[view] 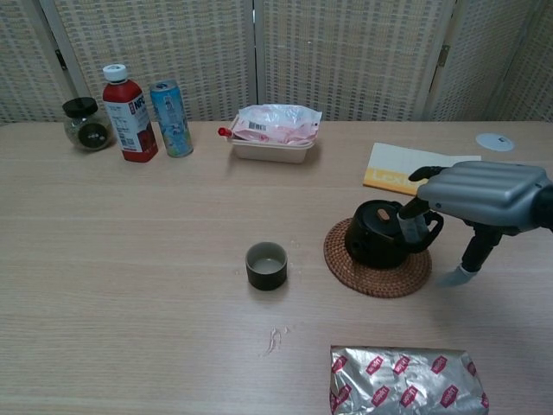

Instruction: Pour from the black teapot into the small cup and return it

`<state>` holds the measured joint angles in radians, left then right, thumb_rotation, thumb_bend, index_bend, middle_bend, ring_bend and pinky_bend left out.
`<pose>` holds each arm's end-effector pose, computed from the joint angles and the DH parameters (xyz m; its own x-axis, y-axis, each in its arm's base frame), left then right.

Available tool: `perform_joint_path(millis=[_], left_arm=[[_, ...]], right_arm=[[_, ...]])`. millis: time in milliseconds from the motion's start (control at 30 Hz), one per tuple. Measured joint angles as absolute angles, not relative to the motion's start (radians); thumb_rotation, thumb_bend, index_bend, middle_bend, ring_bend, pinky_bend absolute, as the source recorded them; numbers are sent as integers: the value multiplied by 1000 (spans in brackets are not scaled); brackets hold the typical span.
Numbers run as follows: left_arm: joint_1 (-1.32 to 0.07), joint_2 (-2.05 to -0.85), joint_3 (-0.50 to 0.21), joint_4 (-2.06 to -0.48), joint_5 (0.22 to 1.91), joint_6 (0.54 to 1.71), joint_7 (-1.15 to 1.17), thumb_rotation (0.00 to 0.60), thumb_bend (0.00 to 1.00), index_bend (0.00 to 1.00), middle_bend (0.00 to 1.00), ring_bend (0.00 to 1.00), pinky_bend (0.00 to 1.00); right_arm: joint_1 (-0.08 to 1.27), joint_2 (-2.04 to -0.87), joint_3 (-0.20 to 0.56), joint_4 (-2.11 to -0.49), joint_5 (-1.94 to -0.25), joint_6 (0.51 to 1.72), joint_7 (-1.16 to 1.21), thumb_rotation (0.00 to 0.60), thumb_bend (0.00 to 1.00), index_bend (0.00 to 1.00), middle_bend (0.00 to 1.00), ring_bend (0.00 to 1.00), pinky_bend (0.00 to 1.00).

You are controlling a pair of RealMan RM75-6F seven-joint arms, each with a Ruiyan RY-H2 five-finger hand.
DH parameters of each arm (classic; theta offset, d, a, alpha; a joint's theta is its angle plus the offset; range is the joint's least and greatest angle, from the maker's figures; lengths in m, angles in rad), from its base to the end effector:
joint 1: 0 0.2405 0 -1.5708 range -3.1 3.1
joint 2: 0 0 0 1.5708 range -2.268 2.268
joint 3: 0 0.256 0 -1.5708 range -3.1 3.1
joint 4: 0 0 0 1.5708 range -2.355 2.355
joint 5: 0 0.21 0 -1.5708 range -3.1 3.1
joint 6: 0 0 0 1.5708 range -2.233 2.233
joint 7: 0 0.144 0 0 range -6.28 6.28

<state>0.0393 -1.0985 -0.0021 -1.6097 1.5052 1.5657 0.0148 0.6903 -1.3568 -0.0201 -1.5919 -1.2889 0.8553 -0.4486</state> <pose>-0.3303 0.1313 0.1699 0.4325 0.0210 0.9014 0.8961 0.1007 -0.4323 -0.1985 -0.2914 -0.0001 0.7361 -0.3026 0.6055 -0.6482 -0.5727 0.5019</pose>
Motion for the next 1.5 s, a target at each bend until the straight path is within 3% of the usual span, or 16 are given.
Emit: perform_joint_path(millis=[1233, 1500], left_arm=[[41, -1111, -1, -1583, 1502, 1555, -13, 600, 181, 28, 0, 1, 0], [41, -1110, 0, -1585, 1503, 1554, -10, 600, 181, 28, 0, 1, 0]], right_arm=[[651, -1393, -51, -1587, -1232, 886, -562, 466, 0, 547, 538, 414, 0], [647, -1405, -51, -1571, -1227, 879, -548, 488, 0, 642, 631, 506, 0]])
